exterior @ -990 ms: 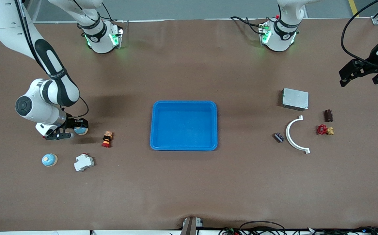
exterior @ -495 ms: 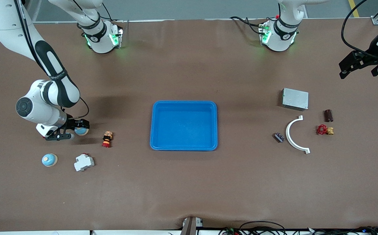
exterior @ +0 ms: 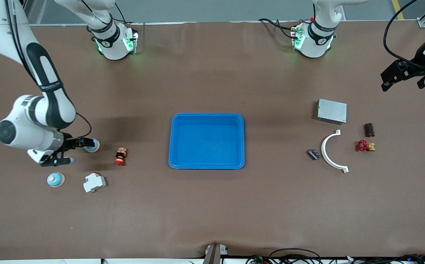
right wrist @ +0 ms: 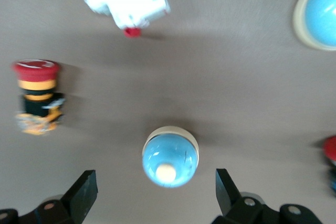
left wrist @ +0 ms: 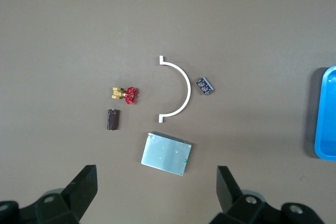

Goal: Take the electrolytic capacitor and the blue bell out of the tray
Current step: 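Lower the bell onto the table and open the right gripper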

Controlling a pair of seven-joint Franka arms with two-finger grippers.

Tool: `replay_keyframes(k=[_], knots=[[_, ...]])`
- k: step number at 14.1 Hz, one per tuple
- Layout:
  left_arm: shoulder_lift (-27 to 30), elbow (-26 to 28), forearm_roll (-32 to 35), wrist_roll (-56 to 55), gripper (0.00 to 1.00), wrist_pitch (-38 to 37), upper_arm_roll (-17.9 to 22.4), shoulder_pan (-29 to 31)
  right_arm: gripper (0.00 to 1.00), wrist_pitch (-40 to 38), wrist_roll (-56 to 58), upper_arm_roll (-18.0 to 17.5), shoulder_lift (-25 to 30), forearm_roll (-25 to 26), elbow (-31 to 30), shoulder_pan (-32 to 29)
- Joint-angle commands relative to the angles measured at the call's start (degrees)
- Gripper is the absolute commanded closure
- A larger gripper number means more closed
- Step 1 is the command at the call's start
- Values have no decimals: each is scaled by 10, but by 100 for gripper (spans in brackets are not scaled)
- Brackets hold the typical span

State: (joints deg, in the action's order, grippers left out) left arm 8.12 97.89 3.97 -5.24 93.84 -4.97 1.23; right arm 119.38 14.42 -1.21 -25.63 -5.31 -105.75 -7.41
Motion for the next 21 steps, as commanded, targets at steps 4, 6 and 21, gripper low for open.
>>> replay_keyframes(k=[4,6,21], knots=[[-3,-17,-10,1,0,-23,4,-1,0,-158,-11,3,14,40,159,3],[-4,-16,-10,-1,0,-23,4,-2,0,-159,-59,3,30,40,172,3],[-14,-18,-12,9,0,-57,-7,-5,0,-340,-81,-2,147,93,263,14]])
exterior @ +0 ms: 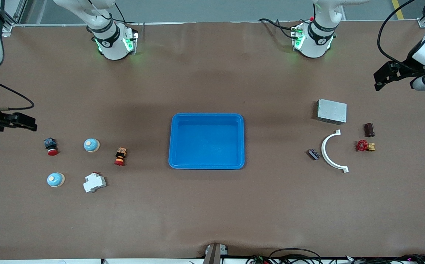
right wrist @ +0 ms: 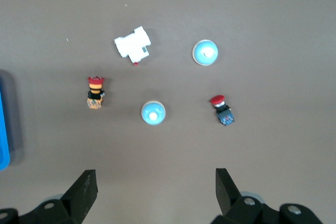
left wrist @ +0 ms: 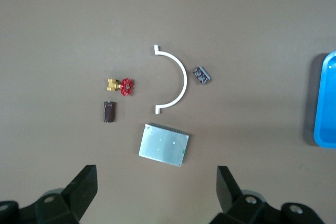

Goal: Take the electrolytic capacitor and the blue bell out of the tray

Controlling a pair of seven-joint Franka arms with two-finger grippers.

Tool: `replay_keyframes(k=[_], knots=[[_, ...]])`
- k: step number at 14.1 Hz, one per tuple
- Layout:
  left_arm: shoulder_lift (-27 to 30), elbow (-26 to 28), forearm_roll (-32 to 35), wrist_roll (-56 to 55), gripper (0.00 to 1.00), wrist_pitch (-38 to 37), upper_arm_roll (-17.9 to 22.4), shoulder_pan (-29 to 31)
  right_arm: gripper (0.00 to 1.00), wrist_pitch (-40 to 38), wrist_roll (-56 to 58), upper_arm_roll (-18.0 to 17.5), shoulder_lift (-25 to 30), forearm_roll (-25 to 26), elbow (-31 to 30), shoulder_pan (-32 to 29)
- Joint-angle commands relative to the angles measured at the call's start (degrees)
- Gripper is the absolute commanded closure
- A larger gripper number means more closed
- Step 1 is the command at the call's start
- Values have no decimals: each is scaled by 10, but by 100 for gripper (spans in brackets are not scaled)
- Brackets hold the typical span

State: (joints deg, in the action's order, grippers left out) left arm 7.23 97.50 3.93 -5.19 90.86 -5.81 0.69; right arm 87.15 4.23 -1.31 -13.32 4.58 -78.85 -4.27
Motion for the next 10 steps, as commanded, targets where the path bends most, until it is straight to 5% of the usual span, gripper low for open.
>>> replay_keyframes(k=[1,5,10], knots=[[-5,-14,-13,3,0,-39,1,0,0,-22,24,0,39,-19,-8,-28],[-6,-22,-15,6,0,-42,1,1,0,-19,17,31,69,-107,-7,-34],[-8,-35,-15,8,0,-48,1,1,0,-3,21,36,73,-110,-7,-33]])
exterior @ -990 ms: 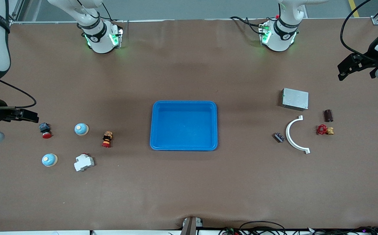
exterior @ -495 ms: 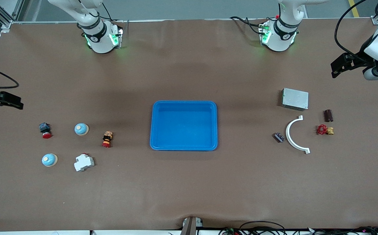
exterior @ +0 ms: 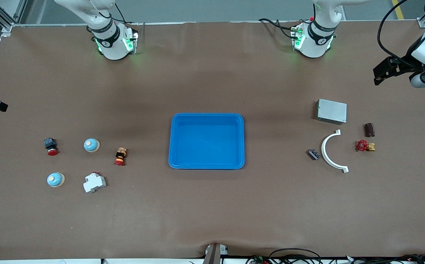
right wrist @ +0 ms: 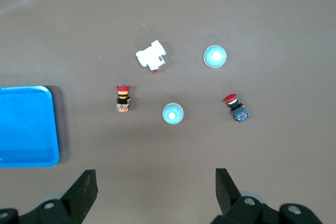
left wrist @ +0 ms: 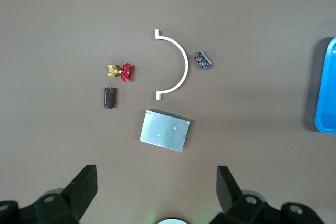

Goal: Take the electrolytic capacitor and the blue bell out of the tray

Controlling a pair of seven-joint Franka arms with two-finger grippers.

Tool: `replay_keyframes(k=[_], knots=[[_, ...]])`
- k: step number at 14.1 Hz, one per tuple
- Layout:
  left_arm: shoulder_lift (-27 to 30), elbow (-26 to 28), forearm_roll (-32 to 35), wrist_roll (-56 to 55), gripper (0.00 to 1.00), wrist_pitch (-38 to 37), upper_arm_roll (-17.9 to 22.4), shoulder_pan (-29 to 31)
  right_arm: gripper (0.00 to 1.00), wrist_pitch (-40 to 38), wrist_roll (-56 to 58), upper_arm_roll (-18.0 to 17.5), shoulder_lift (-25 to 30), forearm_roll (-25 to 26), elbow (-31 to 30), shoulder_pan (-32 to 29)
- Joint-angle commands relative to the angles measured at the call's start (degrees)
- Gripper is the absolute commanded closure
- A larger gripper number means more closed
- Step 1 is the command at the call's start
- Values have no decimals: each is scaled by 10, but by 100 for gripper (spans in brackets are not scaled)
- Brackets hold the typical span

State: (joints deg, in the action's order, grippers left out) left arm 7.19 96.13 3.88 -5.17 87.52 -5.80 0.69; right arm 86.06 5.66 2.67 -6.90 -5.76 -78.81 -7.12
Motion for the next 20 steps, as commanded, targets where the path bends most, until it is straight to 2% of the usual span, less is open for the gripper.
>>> replay_keyframes(k=[1,4,9,20], knots=[[-8,-23,-14,10,0,-15,1,2,0,9,8,-5,14,0,-7,-1],[-8,-24,-14,4,0,-15,1,-2,0,7,9,-9,21,33,-6,2],[-10,-23,-44,-31,0,-16,1,4,0,11,10,-8,22,33,-7,0],[-16,-23,-42,-36,0,-15,1,-2,0,-7,22,-7,29,35,-8,-1]])
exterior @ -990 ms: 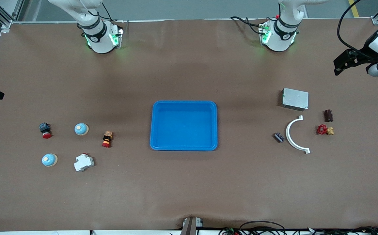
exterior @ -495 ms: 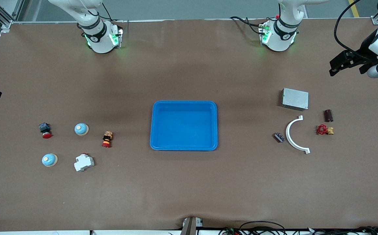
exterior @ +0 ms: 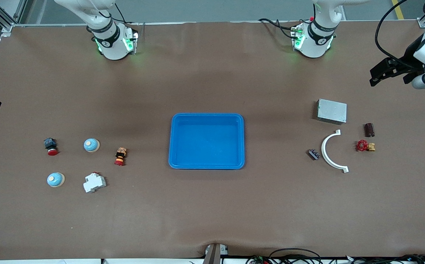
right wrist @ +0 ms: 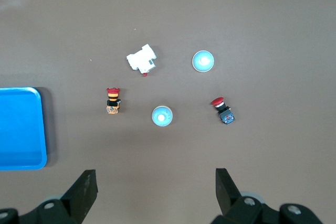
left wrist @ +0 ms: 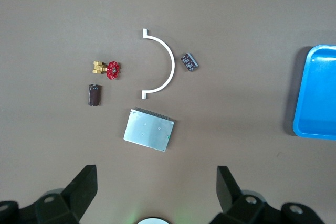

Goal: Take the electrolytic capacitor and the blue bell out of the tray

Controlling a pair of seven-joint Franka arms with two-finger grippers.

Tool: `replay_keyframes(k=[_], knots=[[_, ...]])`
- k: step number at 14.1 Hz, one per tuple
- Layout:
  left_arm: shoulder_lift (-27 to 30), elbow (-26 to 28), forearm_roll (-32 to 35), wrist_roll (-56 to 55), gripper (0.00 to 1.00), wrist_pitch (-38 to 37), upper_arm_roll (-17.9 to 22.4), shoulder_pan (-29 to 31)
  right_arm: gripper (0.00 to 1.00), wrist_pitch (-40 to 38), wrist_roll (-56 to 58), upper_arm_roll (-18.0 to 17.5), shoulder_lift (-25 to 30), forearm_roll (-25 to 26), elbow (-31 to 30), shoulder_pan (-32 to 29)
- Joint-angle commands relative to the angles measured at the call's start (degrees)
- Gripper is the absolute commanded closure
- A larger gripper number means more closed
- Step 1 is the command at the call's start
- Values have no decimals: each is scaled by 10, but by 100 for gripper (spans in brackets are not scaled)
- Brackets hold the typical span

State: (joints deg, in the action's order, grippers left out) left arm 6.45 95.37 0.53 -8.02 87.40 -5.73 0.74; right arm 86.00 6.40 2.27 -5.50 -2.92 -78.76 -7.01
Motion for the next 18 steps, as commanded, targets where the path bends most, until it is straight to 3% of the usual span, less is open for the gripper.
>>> replay_keyframes(k=[1,18], knots=[[-7,-16,-9,-7,0,-14,0,-2,0,-6,17,-5,15,7,-9,0],[-7,-16,-6,-7,0,-14,-9,-1,0,6,14,-4,17,1,-30,3]])
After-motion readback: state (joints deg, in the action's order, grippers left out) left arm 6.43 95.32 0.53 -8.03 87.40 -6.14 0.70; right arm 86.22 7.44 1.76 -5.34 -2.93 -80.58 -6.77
